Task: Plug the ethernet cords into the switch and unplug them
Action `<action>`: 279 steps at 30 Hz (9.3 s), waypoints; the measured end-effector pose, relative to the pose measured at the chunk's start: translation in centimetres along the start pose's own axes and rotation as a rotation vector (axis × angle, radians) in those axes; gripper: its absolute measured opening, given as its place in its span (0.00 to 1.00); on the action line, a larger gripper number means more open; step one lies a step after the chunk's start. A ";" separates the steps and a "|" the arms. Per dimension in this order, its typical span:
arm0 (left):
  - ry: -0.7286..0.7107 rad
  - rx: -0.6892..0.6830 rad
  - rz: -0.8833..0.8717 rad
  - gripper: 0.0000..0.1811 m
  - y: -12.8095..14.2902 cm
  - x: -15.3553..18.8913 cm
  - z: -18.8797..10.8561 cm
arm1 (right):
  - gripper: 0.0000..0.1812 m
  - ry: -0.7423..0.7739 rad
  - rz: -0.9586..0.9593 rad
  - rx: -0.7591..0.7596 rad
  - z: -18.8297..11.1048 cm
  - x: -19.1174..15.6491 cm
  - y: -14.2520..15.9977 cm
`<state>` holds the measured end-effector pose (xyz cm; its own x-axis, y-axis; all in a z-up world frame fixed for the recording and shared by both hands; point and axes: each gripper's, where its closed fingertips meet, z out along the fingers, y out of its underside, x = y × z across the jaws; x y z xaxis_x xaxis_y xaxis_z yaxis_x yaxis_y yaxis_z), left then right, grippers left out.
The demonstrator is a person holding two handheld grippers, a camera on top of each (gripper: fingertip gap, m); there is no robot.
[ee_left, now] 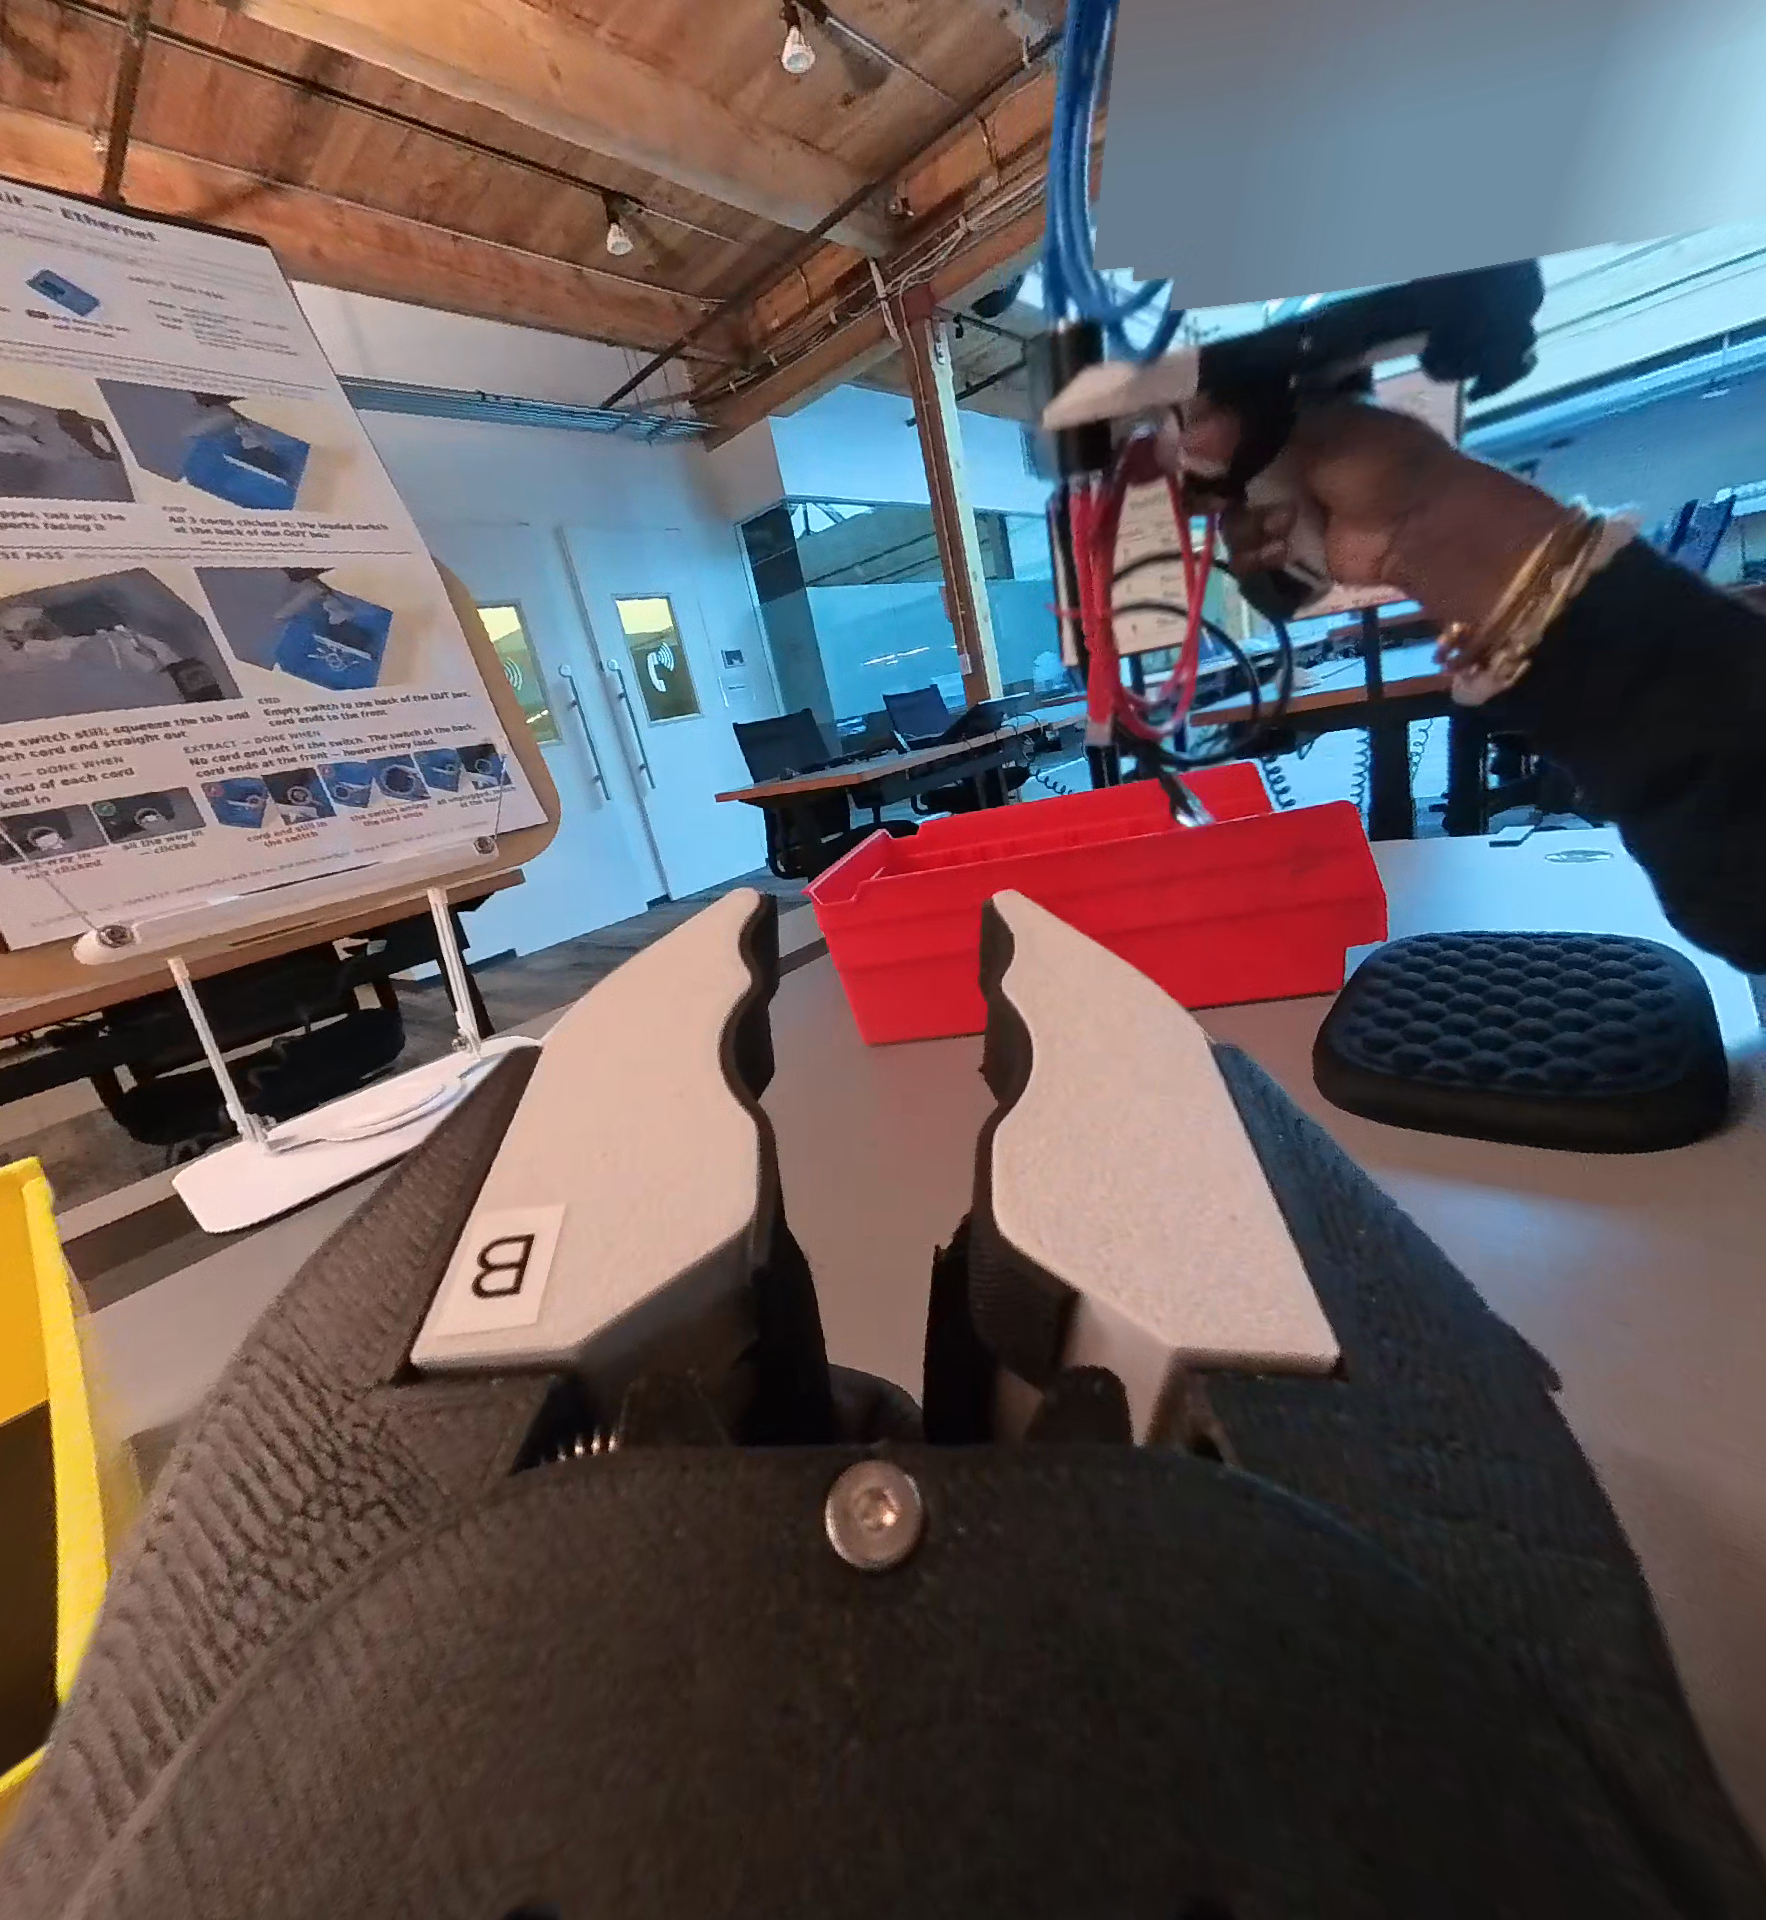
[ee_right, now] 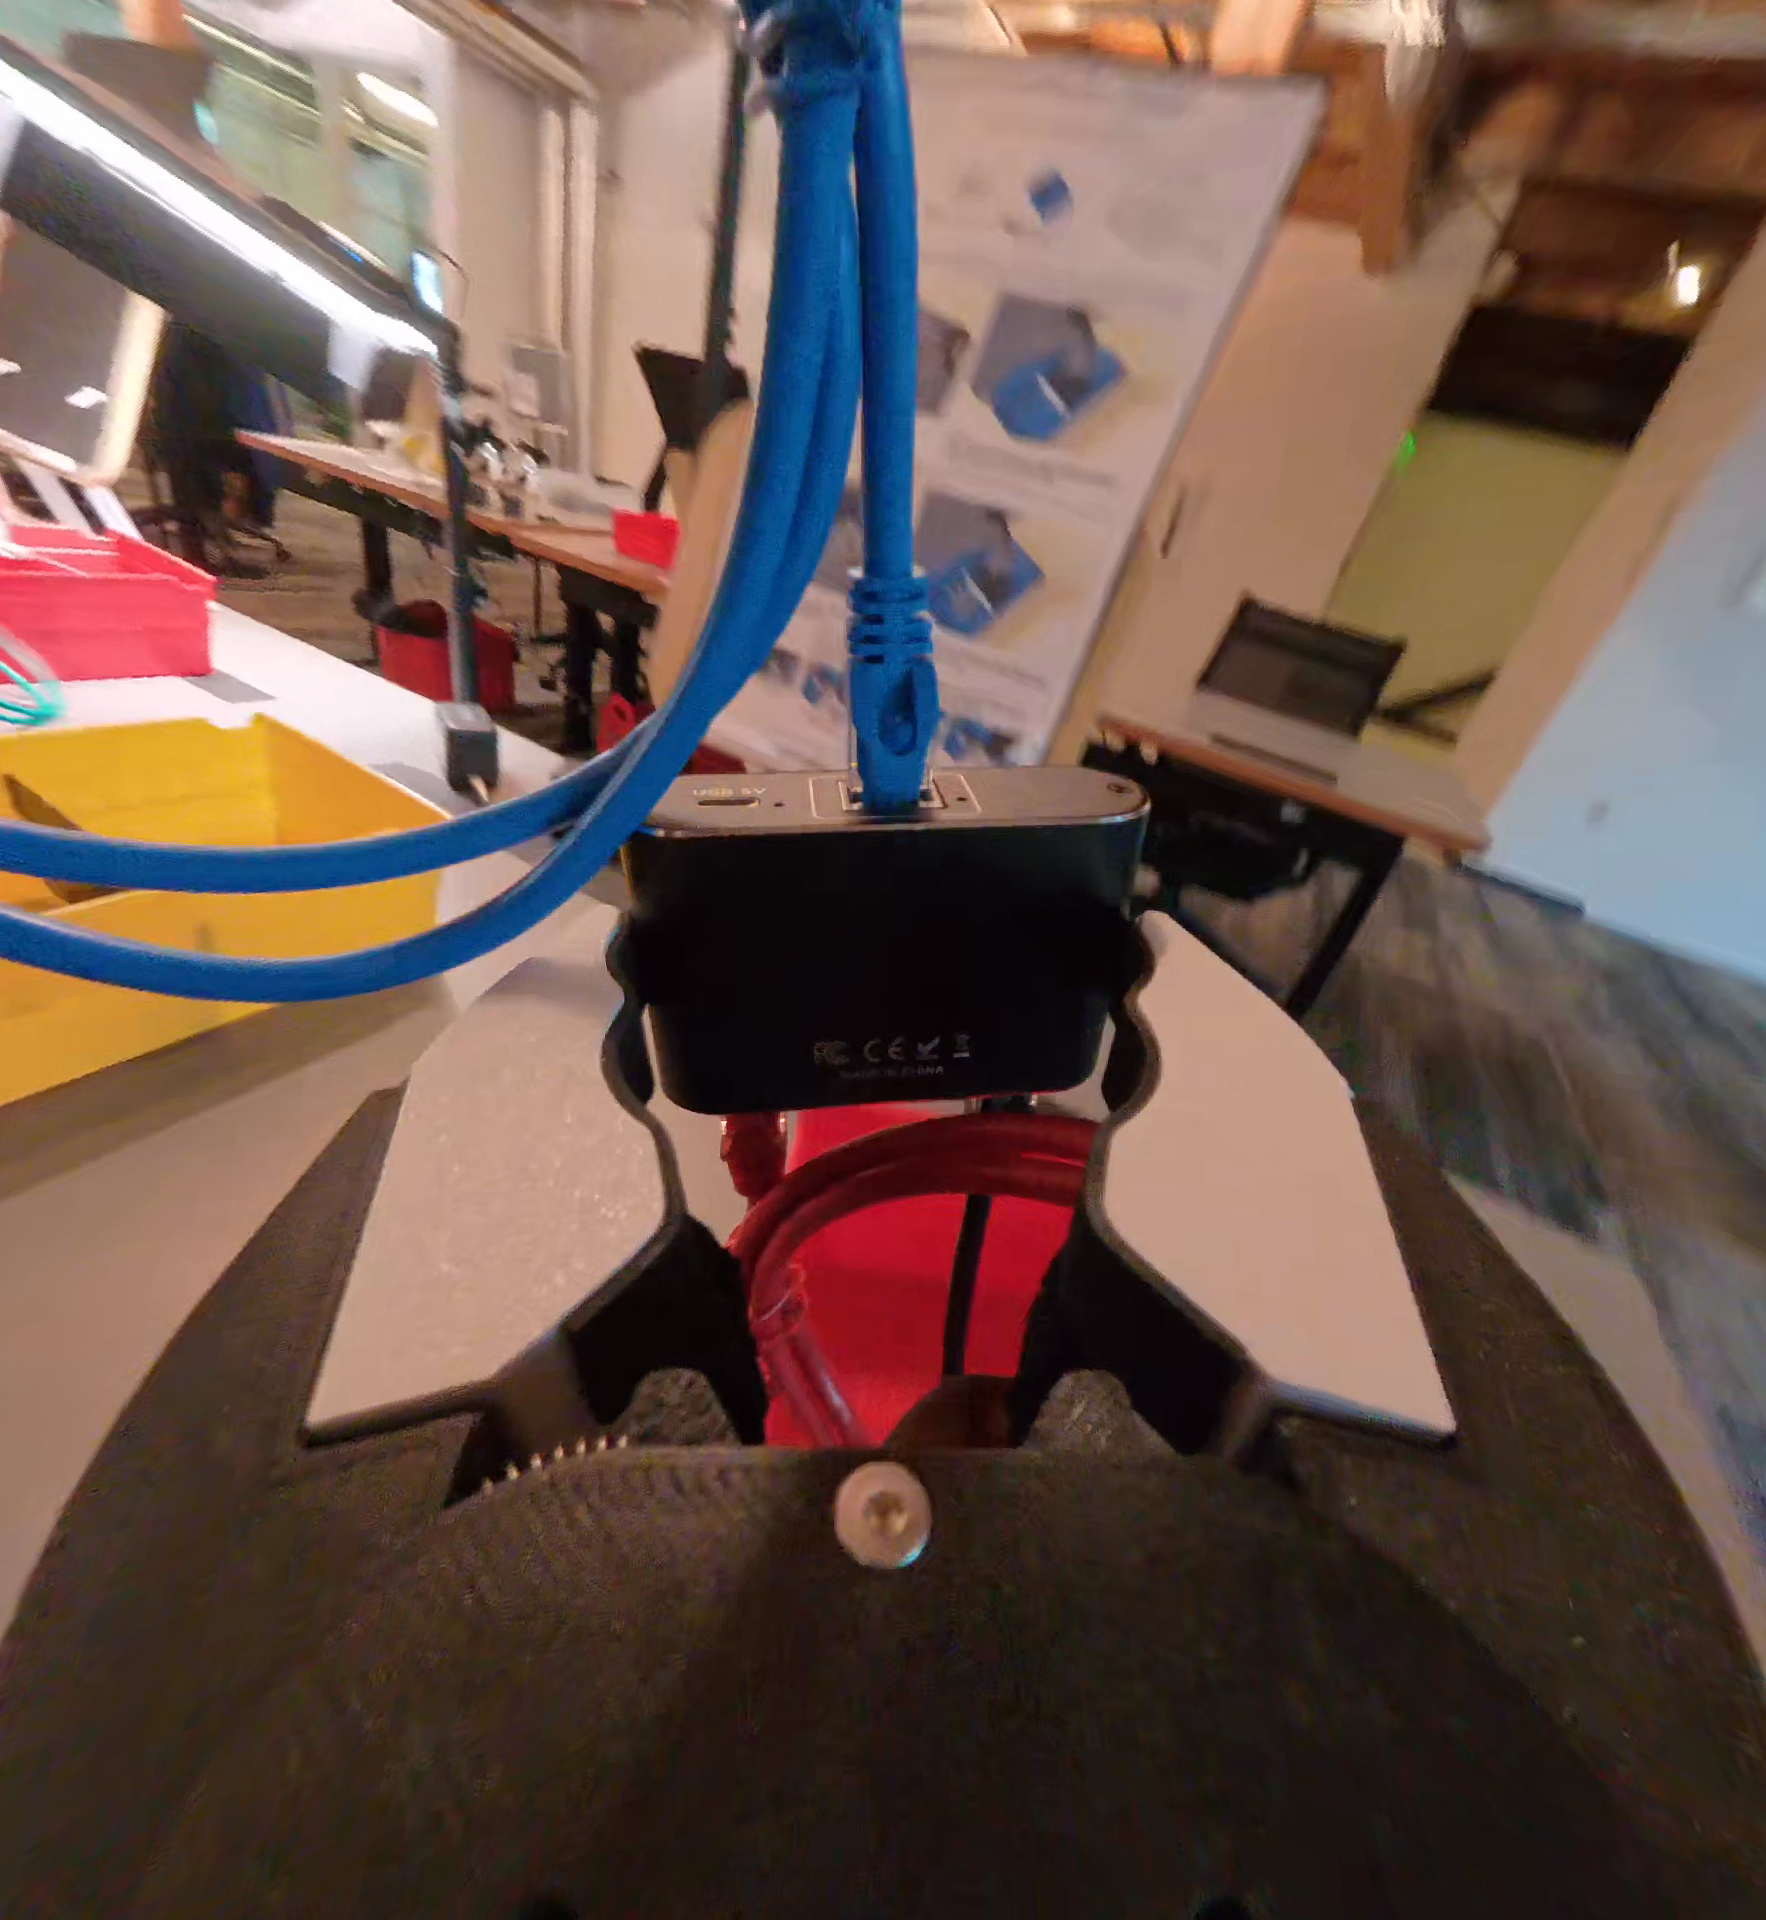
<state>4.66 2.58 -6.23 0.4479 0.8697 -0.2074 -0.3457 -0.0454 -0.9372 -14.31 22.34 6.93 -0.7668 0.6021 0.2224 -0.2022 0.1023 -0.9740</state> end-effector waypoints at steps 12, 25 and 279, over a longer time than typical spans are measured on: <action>0.002 -0.081 -0.078 0.21 1.4 -0.3 0.3 | 0.48 0.135 0.244 -0.423 1.2 5.6 14.2; 0.000 -0.081 -0.237 0.25 1.4 -0.9 0.2 | 0.58 0.198 0.242 -0.601 1.9 6.1 18.0; -0.235 -0.139 0.368 0.08 -6.0 0.1 18.4 | 0.10 0.456 -0.218 -0.013 -8.4 -0.5 7.8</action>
<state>-8.43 11.98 4.54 0.1113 0.8707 -0.4791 -0.3256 -0.4236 -0.8453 -10.33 29.47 -1.12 -0.3625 0.8501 0.3820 -0.3186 0.2721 -0.9080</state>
